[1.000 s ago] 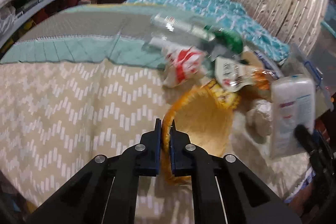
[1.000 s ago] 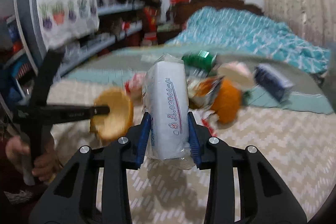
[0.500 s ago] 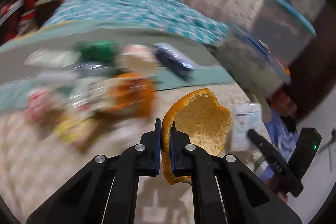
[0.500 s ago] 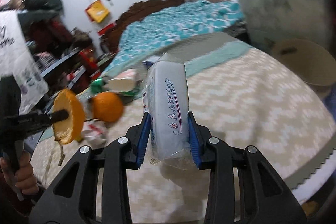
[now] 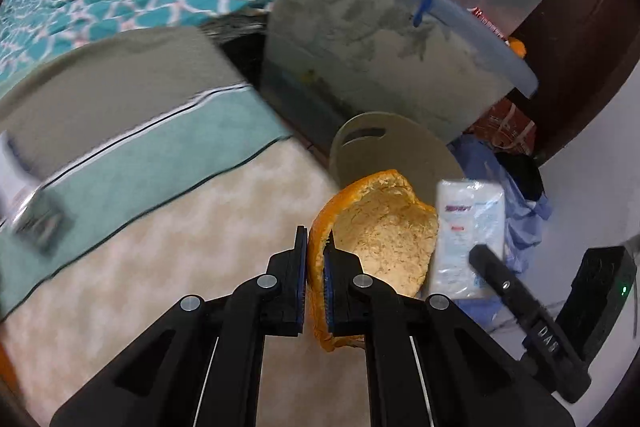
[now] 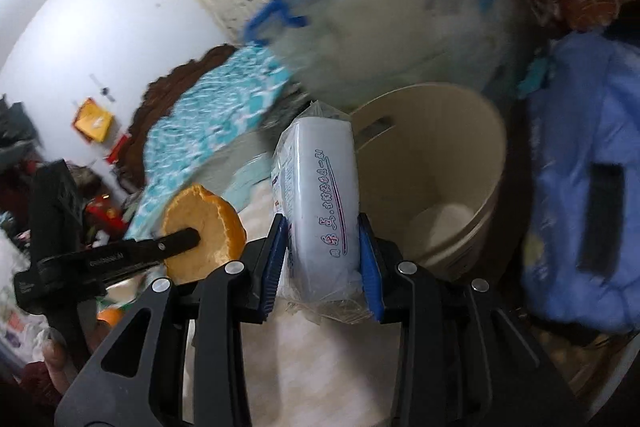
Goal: Collect trash
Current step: 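Carry both items to the beige bin and release them inside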
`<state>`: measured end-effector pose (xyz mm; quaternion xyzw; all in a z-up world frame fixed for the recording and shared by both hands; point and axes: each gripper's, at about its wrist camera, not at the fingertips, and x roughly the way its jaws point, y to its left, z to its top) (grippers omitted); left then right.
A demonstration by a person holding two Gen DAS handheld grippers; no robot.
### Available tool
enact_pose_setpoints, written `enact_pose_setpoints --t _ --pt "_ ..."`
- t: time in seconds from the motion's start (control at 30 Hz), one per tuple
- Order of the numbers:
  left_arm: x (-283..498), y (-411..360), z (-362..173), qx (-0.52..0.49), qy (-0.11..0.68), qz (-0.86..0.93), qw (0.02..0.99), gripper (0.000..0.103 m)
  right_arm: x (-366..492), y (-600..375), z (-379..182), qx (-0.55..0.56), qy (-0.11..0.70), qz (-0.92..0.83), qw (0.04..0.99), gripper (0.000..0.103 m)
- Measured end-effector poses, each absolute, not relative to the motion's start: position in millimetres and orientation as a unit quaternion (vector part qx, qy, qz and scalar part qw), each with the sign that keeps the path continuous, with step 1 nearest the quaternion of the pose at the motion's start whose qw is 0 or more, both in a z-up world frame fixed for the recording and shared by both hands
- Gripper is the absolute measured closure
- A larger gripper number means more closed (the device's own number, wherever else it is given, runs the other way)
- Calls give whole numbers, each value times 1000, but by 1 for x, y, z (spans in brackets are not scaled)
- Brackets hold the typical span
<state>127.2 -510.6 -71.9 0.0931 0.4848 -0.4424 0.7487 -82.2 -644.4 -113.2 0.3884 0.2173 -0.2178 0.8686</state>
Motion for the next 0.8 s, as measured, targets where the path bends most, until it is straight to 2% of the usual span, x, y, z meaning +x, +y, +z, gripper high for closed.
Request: enact_pose_setpoints --t 0.07,0.13,0.17,0.2,0.23,0.27,0.3,0.5,0.6,0.8 --pt "125 -536 -74 95 487 -443 747 97 -79 -666 -122 401 227 -217 860 65" --pt "125 -560 -78 100 485 -436 751 95 -74 -681 -125 400 234 -224 857 58" --pt "124 -568 -80 102 483 -432 754 89 -72 -684 -125 388 241 -237 857 55" --pt "125 -573 -81 103 482 -429 757 83 -70 -685 -127 386 242 -244 856 42" --pt "125 -581 -84 105 485 -417 761 58 -72 -688 -127 392 236 -246 855 35" --pt "124 -585 -84 104 485 -410 766 38 -75 -690 -127 396 231 -247 854 35" --pt "123 -586 -83 99 478 -403 774 36 -79 -693 -125 395 226 -254 854 35" --pt "111 -560 -58 86 458 -427 775 36 -102 -680 -108 389 180 -263 864 35" --pt "95 -510 -40 84 438 -449 774 37 -92 -656 -93 375 178 -231 880 35" --pt "82 -378 -27 84 417 -446 788 37 -21 -564 -79 342 224 -100 907 37"
